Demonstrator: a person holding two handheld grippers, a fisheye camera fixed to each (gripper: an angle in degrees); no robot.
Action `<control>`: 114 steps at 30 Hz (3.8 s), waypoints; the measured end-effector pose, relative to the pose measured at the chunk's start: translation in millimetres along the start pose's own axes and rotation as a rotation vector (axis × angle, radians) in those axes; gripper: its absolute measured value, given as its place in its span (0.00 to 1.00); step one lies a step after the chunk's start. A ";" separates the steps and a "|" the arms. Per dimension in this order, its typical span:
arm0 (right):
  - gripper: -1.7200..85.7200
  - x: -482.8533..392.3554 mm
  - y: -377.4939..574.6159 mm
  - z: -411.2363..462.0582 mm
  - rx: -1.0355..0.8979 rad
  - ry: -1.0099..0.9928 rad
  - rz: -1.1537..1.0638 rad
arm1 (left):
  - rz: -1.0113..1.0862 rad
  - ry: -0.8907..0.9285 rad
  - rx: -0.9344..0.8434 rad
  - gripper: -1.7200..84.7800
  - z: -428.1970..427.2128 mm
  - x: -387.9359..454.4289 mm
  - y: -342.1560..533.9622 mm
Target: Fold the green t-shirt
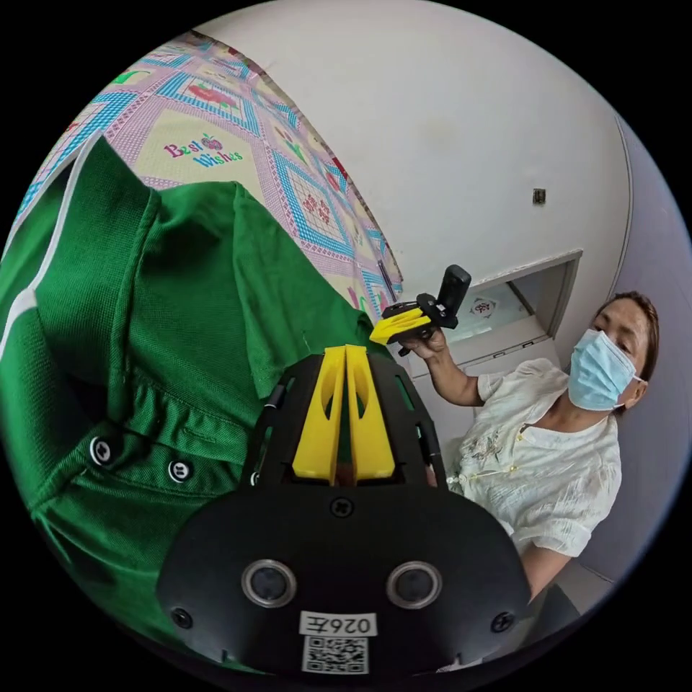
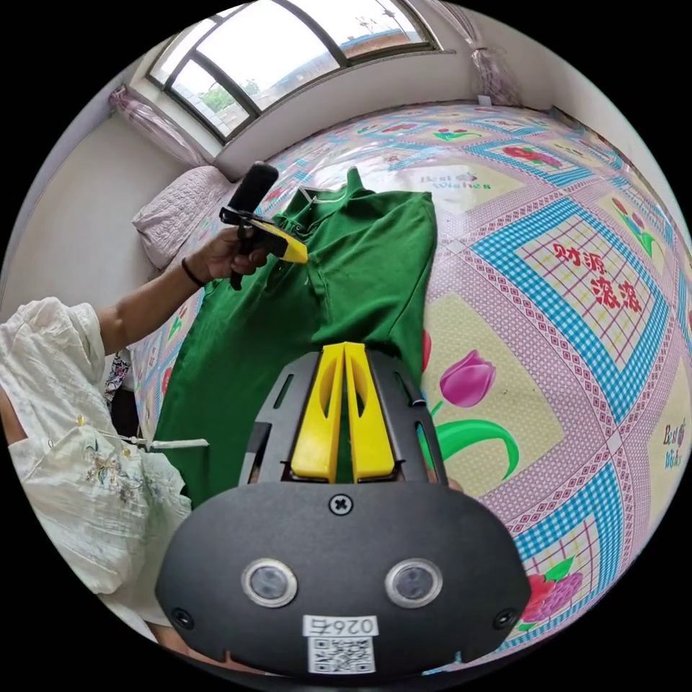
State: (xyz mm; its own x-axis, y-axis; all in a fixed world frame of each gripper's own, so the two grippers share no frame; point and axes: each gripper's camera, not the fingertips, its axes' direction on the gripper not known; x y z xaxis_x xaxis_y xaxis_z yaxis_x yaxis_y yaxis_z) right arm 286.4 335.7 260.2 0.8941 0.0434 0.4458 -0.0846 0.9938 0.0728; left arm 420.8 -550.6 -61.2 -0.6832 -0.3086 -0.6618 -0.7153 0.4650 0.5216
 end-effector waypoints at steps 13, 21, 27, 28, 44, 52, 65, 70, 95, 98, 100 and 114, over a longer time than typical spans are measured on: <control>0.02 -97.7 119.6 -104.4 0.761 -0.114 -0.176 | 0.493 -0.168 1.052 0.03 -134.6 239.1 313.7; 0.03 -229.9 93.8 17.3 0.551 -0.136 -0.374 | -0.032 -0.674 1.346 0.17 -178.1 254.2 494.8; 0.06 -356.6 68.0 198.0 0.253 0.053 -0.567 | -0.297 -0.497 1.208 0.08 -231.2 180.6 519.0; 0.07 -376.8 66.8 228.4 0.221 0.095 -0.609 | -0.320 -0.486 1.160 0.05 -241.2 168.2 515.0; 0.10 -407.3 37.2 389.5 0.066 0.267 -0.631 | -0.490 -0.872 0.573 0.08 -299.0 104.8 390.9; 0.09 -390.4 6.1 397.8 0.030 0.288 -0.628 | -0.456 -0.898 0.412 0.17 -302.0 87.8 339.7; 0.00 -311.0 -87.3 306.1 -0.055 0.137 -0.416 | -0.433 -0.766 0.249 0.01 -347.0 96.1 278.6; 0.01 -210.5 -123.2 226.7 0.009 -0.273 -0.114 | -0.348 -0.504 0.481 0.01 -387.2 115.0 260.6; 0.08 -64.2 -68.5 99.1 0.206 -0.243 0.337 | -0.122 -0.215 0.080 0.01 -304.3 57.1 4.8; 0.06 -102.3 -96.1 92.6 0.236 -0.124 0.191 | -0.138 -0.237 0.020 0.01 -307.7 51.5 -4.8; 0.04 -123.5 -116.3 98.0 0.250 -0.054 0.108 | -0.156 -0.259 -0.017 0.01 -308.6 45.3 -8.0; 0.01 -171.9 -138.6 161.2 0.141 0.061 0.063 | -0.213 0.078 0.089 0.04 -326.1 -22.0 10.1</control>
State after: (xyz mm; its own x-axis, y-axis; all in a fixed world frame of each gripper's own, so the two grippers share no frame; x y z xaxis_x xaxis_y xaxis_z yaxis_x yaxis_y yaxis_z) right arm 73.5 174.0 317.3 0.9097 0.1153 0.3989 -0.1981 0.9648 0.1730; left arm 380.7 -809.7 134.1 -0.5302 -0.4691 -0.7063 -0.8310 0.4529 0.3229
